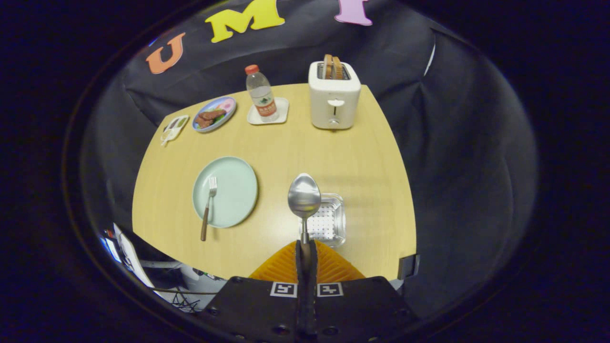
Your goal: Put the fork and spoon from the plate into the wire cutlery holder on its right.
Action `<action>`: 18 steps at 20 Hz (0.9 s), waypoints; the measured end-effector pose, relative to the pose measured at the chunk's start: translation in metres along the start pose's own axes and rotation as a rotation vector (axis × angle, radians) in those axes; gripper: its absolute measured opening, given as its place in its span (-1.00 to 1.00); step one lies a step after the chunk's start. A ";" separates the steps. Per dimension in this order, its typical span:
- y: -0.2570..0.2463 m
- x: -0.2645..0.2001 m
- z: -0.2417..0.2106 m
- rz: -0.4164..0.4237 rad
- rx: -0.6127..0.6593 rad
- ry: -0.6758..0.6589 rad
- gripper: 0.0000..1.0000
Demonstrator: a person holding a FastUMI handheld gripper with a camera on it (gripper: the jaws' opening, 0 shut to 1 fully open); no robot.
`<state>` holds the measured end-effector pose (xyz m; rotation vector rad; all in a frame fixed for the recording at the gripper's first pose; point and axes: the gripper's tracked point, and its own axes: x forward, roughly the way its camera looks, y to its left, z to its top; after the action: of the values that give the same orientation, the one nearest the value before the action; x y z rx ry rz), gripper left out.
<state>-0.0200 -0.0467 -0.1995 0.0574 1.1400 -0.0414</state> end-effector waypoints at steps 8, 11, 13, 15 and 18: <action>-0.014 0.036 -0.026 0.069 0.087 0.169 -0.96; -0.017 0.044 -0.026 0.078 0.124 0.194 -0.89; -0.015 0.048 -0.021 0.088 0.138 0.186 -0.84; -0.013 0.047 -0.015 0.098 0.141 0.163 -0.78; -0.006 0.040 -0.007 0.120 0.148 0.114 -0.60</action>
<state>-0.0107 -0.0526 -0.2389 0.2624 1.2444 -0.0158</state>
